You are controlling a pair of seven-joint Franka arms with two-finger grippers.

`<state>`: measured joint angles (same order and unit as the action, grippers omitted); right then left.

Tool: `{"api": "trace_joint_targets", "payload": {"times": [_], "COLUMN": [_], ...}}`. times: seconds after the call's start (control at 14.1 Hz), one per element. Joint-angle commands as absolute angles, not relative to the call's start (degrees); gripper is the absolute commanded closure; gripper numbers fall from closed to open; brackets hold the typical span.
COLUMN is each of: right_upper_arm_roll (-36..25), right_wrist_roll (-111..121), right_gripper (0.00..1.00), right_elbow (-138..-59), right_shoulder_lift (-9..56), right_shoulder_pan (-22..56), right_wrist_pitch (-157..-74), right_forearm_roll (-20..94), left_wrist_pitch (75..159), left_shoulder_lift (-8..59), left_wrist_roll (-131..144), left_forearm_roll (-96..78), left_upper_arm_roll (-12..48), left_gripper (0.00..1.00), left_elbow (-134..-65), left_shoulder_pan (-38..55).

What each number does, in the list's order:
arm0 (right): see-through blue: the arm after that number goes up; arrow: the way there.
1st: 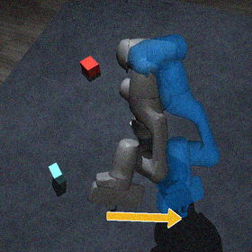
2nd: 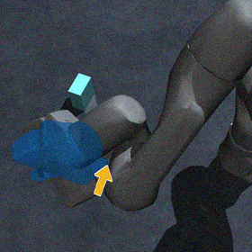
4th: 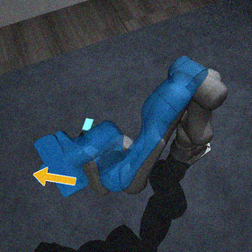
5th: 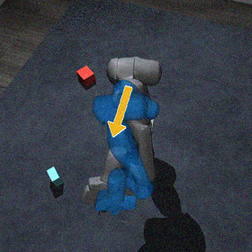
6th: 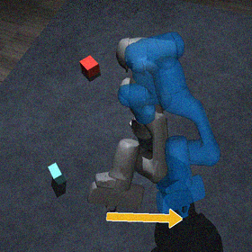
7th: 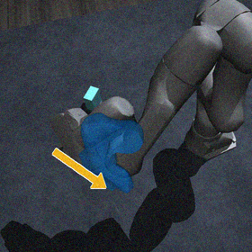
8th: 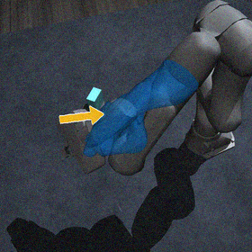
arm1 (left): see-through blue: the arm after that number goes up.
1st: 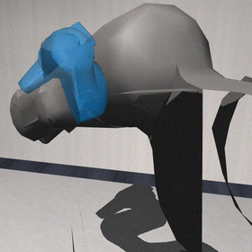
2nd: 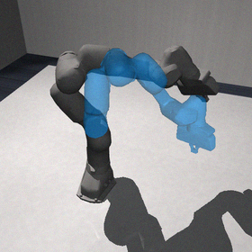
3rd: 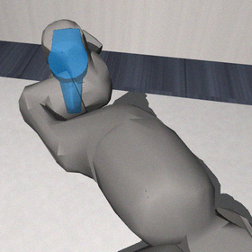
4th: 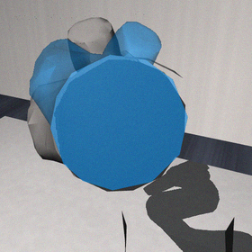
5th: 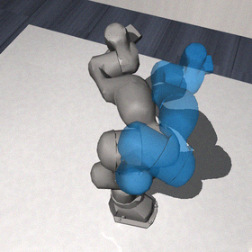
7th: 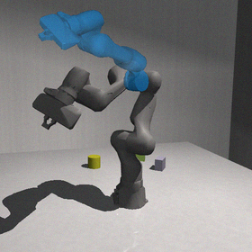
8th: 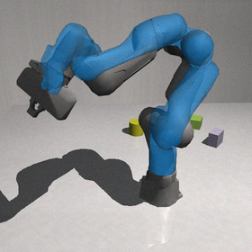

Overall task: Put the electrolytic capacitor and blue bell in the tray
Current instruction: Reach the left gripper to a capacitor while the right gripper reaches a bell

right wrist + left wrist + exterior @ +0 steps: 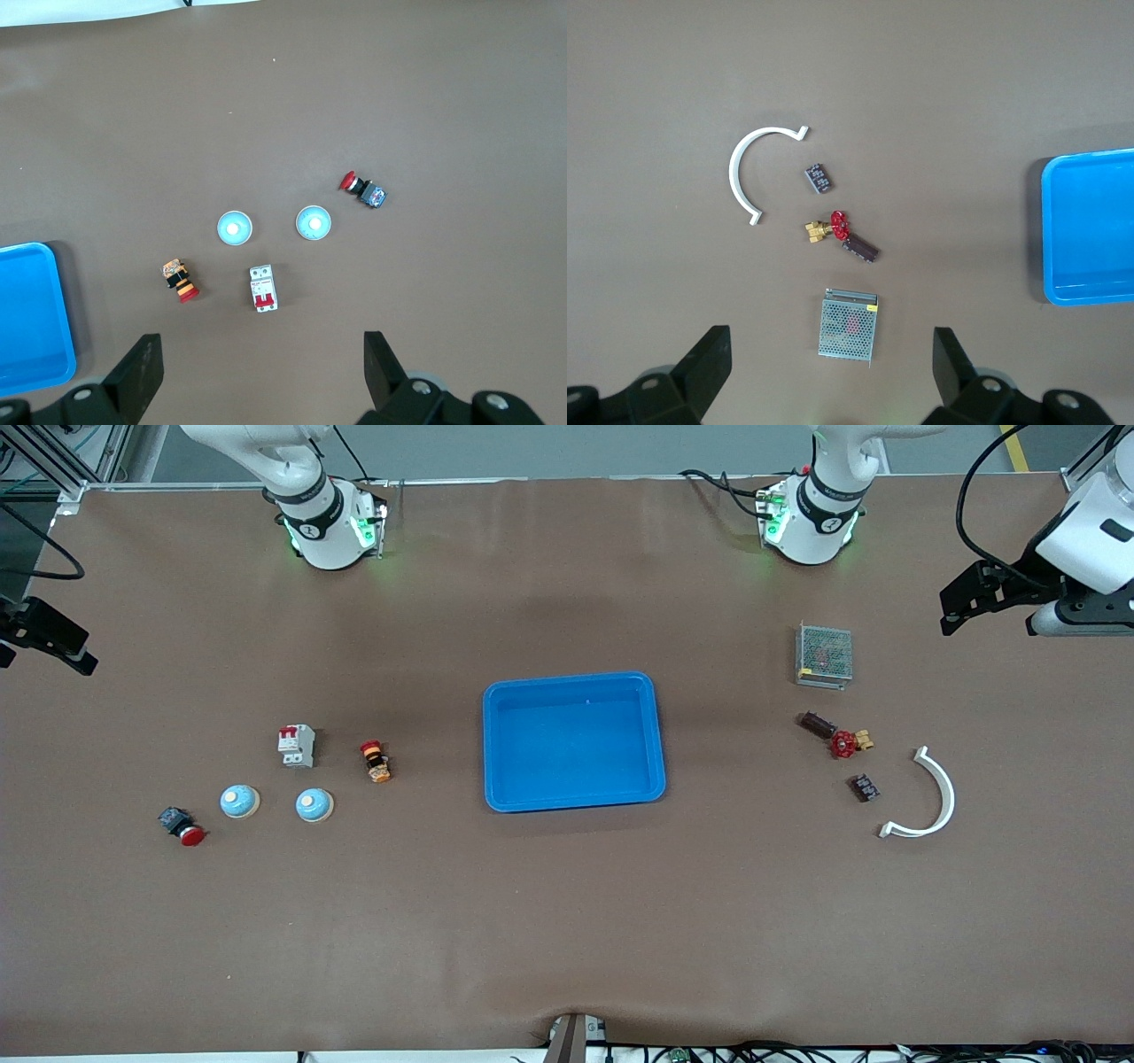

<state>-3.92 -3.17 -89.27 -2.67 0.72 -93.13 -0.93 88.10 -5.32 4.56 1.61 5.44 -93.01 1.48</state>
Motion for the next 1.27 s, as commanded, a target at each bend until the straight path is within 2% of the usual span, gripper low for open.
{"api": "trace_joint_targets", "payload": {"times": [0.0, 0.5, 0.85, 1.06, 1.2], "right_upper_arm_roll": [-3.52, -3.69, -3.69, -3.69, -3.69], "right_wrist_roll": [-3.34, -3.16, -3.86, -3.96, -3.96], "right_gripper": [0.00, 0.00, 0.00, 0.00, 0.00], "right_elbow": [-89.12, -87.10, -90.69, -98.58, -105.52], "right_shoulder_lift": [-3.08, -2.90, -2.81, -2.90, -2.99], "right_shoulder_pan": [0.35, 0.35, 0.35, 0.44, 0.79], "right_wrist_pitch": [-92.55, -90.62, -91.40, -95.52, -101.39], "right_forearm_roll": [-0.26, -0.35, -0.18, -0.18, -0.18], "left_wrist_pitch": [87.98, 87.80, 90.78, 97.71, 104.02], "left_shoulder_lift": [-5.45, -4.66, -4.92, -6.32, -6.76], "left_wrist_roll": [4.31, 4.31, 6.06, 8.69, 13.33], "left_forearm_roll": [2.81, 4.48, 6.59, 5.80, 5.80], "left_upper_arm_roll": [5.54, 5.01, 5.18, 5.36, 5.45], "left_gripper": [0.00, 0.00, 0.00, 0.00, 0.00], "left_elbow": [-92.72, -94.47, -104.04, -112.74, -120.02], "left_shoulder_pan": [1.49, 1.06, -1.40, -3.60, -3.95]}}
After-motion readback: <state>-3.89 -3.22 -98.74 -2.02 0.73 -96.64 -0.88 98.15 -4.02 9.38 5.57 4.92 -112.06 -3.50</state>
